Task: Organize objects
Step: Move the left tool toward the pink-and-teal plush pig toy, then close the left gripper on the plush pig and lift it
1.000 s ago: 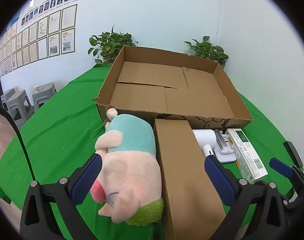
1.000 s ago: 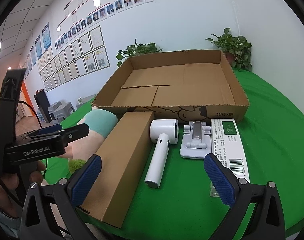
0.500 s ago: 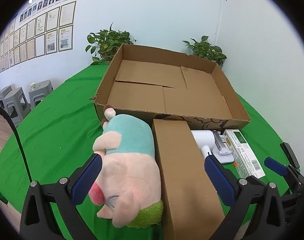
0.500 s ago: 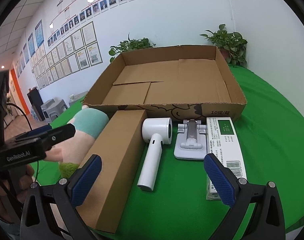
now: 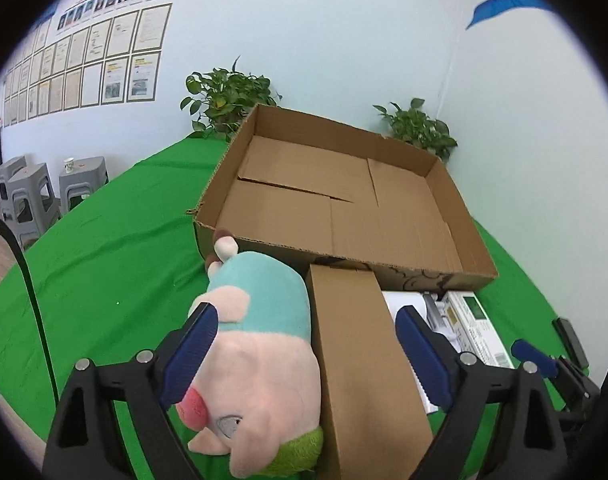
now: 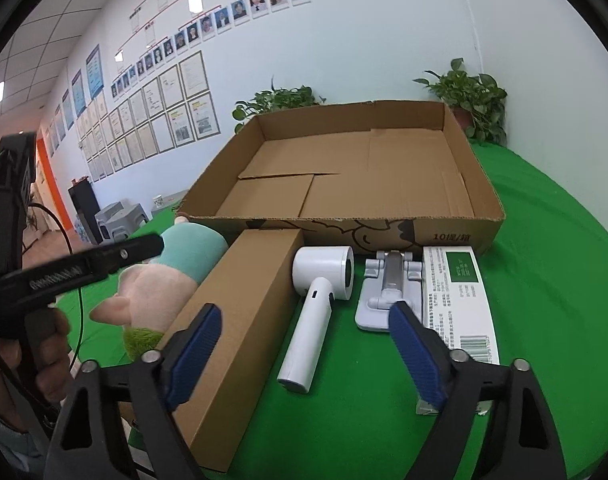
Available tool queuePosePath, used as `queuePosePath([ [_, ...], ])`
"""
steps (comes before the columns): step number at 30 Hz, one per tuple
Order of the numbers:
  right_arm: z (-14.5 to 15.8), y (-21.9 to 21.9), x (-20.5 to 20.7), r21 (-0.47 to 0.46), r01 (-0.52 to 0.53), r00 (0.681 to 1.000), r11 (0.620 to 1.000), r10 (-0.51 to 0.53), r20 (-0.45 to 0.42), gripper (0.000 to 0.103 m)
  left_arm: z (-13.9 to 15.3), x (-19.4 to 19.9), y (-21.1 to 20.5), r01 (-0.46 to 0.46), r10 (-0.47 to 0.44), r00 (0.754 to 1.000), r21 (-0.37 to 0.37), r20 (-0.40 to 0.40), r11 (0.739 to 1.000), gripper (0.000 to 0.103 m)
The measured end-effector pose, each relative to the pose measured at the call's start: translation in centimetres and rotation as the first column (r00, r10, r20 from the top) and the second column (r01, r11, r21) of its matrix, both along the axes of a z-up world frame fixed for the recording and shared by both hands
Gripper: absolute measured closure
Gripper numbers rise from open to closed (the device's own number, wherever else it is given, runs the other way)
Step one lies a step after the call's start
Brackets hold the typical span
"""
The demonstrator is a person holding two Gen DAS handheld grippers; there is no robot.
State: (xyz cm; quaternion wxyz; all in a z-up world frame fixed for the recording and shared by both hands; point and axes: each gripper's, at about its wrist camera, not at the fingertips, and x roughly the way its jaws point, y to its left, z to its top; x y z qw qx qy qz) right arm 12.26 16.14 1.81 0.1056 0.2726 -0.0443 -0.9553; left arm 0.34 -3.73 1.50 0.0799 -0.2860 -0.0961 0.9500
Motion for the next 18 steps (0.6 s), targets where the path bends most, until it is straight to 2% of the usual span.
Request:
queuePosePath([
  [3, 0.4, 0.0, 0.2, -0.011, -0.014, 1.000, 1.000, 0.014, -0.026, 0.035, -0.2, -0.6, -0.4, -0.003, 0.003, 0.999, 0.006, 0.038, 1.000, 0.012],
  [7, 0.4, -0.2, -0.1, -0.019, -0.042, 0.999, 0.999, 0.042, -0.025, 0.034, -1.0, -1.1, -0.5, -0.013, 0.016, 0.996, -0.037, 0.083, 0.999, 0.012],
  [9, 0.2, -0.7, -0.4, -0.012, -0.053, 0.998, 0.999, 0.053, -0.016, 0.019, -1.5, -1.3, -0.7, -0.009, 0.015, 0.994, -0.056, 0.108, 0.998, 0.012],
  [10, 0.2, -0.9, -0.5, -0.011, -0.058, 0.998, 0.998, 0.058, -0.015, 0.000, -1.7, -1.3, -0.8, -0.004, 0.011, 0.993, -0.060, 0.120, 0.998, 0.012],
  [15, -0.1, -2.4, -1.2, -0.013, -0.116, 0.993, 0.993, 0.116, -0.004, 0.000, -3.2, -1.2, -1.3, 0.028, -0.016, 0.984, -0.066, 0.177, 0.997, 0.012],
  [18, -0.3, -2.9, -1.7, -0.057, -0.155, 0.987, 0.986, 0.157, 0.022, 0.000, -4.4, -1.5, -1.3, 0.057, -0.038, 0.972, -0.077, 0.232, 0.995, 0.012],
])
